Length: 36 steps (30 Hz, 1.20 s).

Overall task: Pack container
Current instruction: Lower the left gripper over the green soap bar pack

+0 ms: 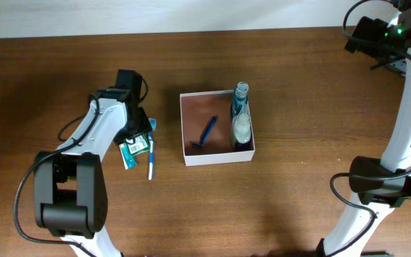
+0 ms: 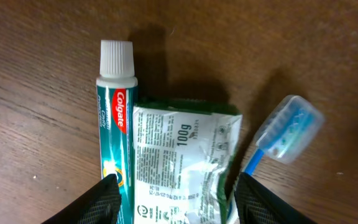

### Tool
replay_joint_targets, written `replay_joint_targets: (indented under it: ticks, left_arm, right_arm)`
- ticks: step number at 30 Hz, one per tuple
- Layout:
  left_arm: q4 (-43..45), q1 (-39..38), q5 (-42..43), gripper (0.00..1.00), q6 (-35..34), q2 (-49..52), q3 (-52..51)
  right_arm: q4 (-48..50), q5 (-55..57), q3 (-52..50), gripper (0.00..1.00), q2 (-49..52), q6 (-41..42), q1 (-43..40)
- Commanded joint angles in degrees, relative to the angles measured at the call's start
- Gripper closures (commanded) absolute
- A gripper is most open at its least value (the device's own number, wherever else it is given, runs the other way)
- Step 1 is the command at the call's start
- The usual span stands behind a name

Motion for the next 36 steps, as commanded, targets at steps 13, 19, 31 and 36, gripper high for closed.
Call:
replay_joint_targets:
  ticks: [13, 19, 31, 36]
  left_arm:
    - [5.7, 0.3, -0.4, 0.40, 0.0, 0.1, -4.6]
    - [6.7, 0.3, -0.4, 0.39, 0.0, 0.1, -5.6]
    - [8.9, 0.3, -0.4, 0.45, 0.0, 0.1, -8.1]
    - [8.9, 0.3, -0.4, 0.61, 0.0, 0.1, -8.1]
  right_arm:
    - [-0.3, 0.5, 0.1, 0.02, -0.8, -0.5, -0.2]
    - [-0.3, 0.5, 0.1, 0.02, -0.8, -0.5, -0.2]
    - [-0.3, 0.5, 0.1, 0.02, -0.8, -0.5, -0.2]
    - [-0.3, 0.5, 0.1, 0.02, -0.8, -0.5, -0.2]
